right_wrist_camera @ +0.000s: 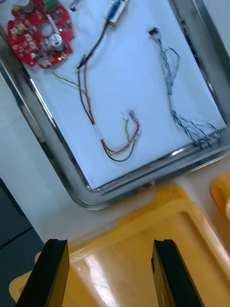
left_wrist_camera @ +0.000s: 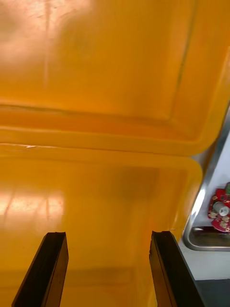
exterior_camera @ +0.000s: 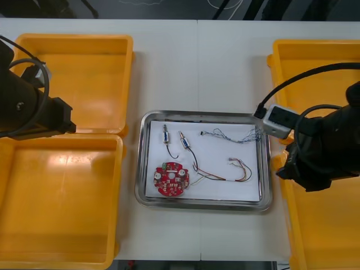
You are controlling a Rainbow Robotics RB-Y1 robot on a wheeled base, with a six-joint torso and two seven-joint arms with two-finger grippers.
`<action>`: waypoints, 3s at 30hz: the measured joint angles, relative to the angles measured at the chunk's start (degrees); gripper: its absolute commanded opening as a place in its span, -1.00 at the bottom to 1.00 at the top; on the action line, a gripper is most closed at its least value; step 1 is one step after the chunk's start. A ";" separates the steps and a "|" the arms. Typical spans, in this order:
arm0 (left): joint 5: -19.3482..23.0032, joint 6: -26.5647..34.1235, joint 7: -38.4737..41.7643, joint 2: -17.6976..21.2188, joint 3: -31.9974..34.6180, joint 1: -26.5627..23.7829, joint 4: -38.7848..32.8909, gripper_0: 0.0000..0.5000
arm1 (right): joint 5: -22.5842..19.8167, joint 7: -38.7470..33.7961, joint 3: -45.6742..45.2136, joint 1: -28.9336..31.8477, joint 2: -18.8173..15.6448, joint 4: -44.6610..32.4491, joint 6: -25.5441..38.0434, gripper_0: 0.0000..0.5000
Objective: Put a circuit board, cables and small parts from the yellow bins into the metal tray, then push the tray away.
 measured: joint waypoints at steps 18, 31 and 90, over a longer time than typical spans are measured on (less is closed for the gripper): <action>0.12 0.01 -10.93 2.11 7.58 8.86 -0.16 1.00 | 10.30 1.16 32.13 -17.50 6.78 6.36 -4.19 1.00; -0.45 0.01 -10.94 1.73 10.59 10.08 -0.52 1.00 | 17.43 4.52 43.33 -19.10 15.93 16.49 -8.05 1.00; -0.55 0.01 -10.94 1.70 10.59 10.09 -0.62 1.00 | 45.58 3.60 60.16 -13.31 24.21 22.40 -12.33 0.98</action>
